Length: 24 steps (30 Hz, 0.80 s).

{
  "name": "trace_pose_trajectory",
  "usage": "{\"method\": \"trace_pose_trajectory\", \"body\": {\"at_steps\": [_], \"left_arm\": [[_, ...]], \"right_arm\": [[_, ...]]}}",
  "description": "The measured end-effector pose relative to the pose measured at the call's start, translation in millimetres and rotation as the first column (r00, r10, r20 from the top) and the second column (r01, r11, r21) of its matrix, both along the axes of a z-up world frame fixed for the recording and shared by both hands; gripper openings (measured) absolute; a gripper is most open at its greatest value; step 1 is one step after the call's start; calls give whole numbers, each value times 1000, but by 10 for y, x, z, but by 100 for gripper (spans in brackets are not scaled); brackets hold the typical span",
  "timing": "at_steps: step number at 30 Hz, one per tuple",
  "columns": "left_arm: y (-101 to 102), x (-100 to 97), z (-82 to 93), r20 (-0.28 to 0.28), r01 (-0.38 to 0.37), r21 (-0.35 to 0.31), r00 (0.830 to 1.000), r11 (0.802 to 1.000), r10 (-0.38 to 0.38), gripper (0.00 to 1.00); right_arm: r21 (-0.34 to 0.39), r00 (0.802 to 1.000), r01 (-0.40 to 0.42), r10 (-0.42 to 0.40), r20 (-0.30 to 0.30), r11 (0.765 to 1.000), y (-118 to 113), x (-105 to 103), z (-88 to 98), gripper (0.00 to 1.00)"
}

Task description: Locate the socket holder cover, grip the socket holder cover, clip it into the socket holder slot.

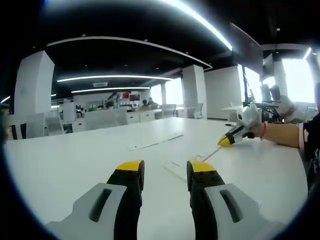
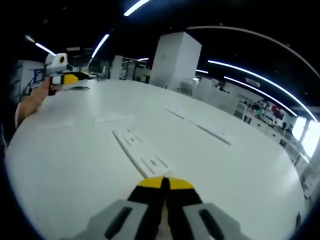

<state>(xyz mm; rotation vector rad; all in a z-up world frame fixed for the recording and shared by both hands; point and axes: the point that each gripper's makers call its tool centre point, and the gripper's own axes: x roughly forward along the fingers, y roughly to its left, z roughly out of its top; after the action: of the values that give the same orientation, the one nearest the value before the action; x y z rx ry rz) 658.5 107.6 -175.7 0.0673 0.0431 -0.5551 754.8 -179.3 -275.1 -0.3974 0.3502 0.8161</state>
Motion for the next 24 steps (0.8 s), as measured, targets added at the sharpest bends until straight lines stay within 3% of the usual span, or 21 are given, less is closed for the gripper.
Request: {"method": "trace_pose_trajectory", "body": {"at_steps": [24], "left_arm": [[-9,6,-24,-7,2,6,1000,1000,-2,34]], "right_arm": [[-7,1000,-21,21,20,1000,71,-13,1,4]]}}
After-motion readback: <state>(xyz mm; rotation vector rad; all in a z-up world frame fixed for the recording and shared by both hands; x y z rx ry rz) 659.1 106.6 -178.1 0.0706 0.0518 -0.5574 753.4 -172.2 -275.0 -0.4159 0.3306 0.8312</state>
